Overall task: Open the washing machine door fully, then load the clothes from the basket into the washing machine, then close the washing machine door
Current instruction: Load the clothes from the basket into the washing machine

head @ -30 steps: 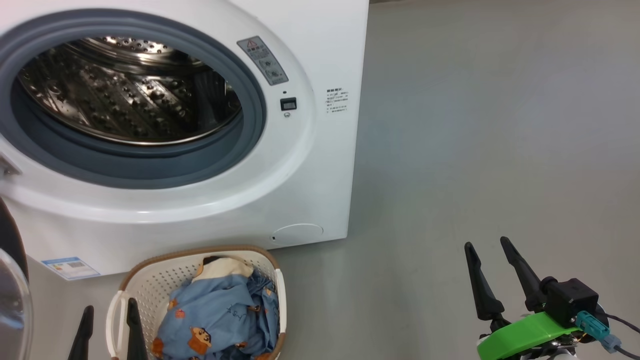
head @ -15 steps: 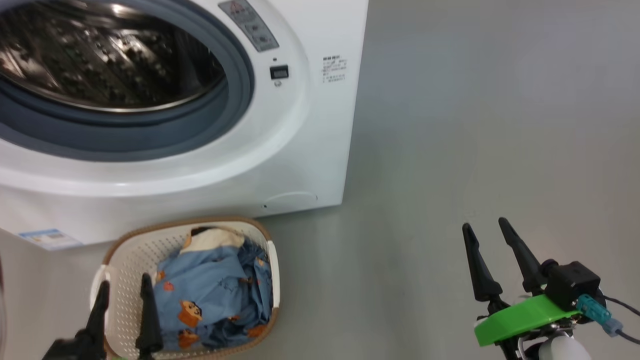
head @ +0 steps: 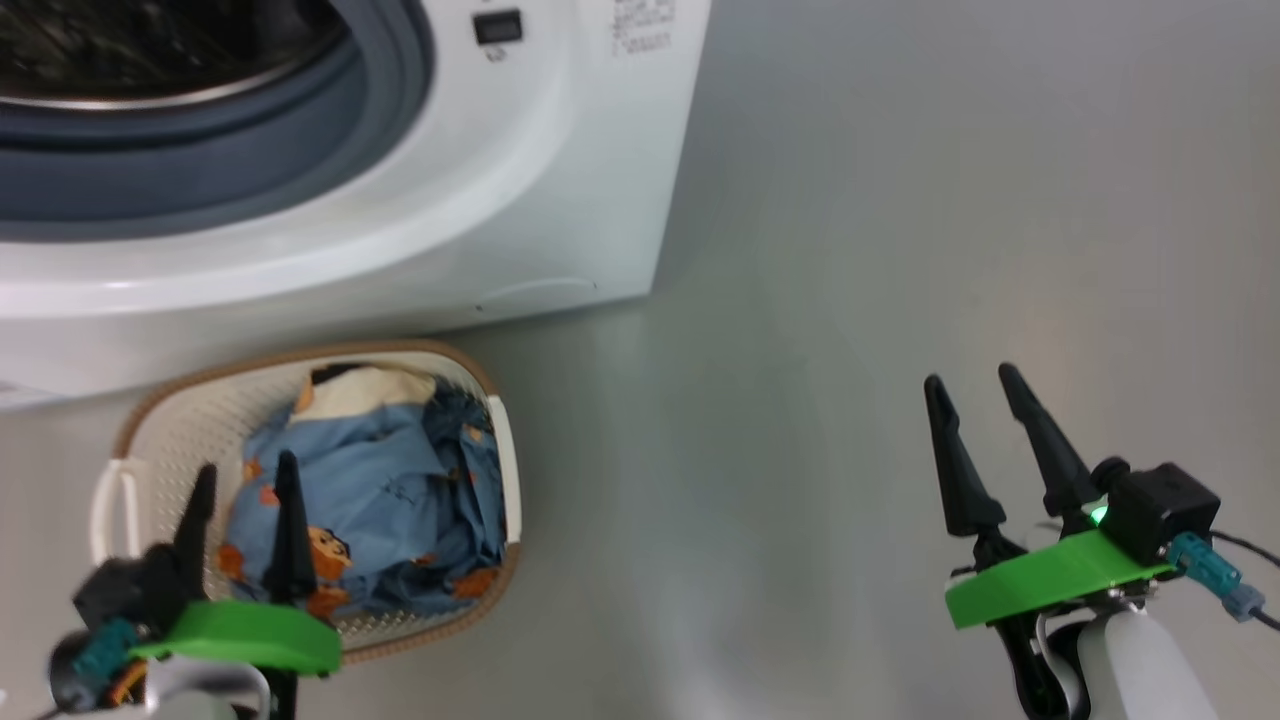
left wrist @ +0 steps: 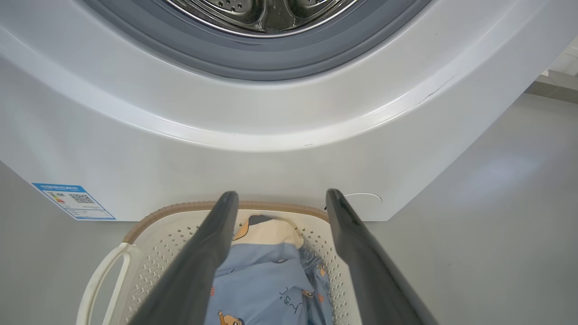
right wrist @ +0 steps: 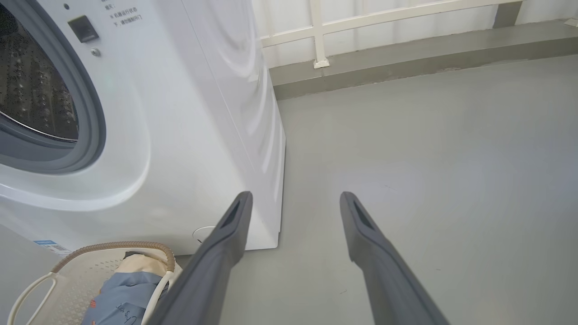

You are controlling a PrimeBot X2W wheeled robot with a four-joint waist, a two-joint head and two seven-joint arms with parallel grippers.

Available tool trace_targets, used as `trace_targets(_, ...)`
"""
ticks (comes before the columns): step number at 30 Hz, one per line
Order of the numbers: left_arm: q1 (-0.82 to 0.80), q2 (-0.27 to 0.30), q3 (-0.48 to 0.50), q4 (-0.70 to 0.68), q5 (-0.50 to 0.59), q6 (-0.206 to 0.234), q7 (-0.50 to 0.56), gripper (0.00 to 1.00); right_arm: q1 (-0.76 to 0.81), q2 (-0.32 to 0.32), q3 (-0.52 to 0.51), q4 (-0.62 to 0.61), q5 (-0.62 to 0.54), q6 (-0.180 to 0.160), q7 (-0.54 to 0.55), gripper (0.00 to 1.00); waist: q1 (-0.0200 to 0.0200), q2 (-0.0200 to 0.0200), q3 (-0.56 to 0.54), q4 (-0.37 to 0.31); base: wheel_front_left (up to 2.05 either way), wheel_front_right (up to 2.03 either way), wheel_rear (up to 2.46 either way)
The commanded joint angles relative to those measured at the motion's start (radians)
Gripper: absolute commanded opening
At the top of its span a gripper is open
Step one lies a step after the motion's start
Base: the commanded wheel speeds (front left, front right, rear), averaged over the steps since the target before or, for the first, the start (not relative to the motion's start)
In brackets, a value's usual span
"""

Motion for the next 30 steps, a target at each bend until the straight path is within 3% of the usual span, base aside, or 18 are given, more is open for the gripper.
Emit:
trace_targets(1,-0.035,0.03,0.043,0.007,0.005,-0.009,-0.005,1.0,-0.02,-0.001,0.021,-0.03,0.01,0.003,-0.012,1.0,-0.0001,-0.0001,0.095,-0.044,0.0,0.0,0.0)
trace_targets(7,-0.134,0.059,0.064,0.088,0.006,-0.024,-0.005,1.0,-0.044,-0.001,0.021,-0.044,0.02,0.003,-0.012,1.0,-0.0001,-0.0001,0.193,-0.07,0.0,0.0,0.0)
trace_targets(18,-0.349,0.156,0.023,0.374,-0.027,-0.038,-0.005,1.0,-0.089,-0.001,0.032,-0.077,0.041,0.003,-0.012,1.0,-0.0001,-0.0001,0.348,-0.114,0.0,0.0,0.0)
trace_targets(30,-0.48,0.218,-0.053,0.579,-0.073,-0.04,0.045,1.0,-0.114,-0.001,0.054,-0.086,0.072,0.003,-0.012,1.0,-0.0001,-0.0001,0.428,-0.14,0.0,0.0,0.0)
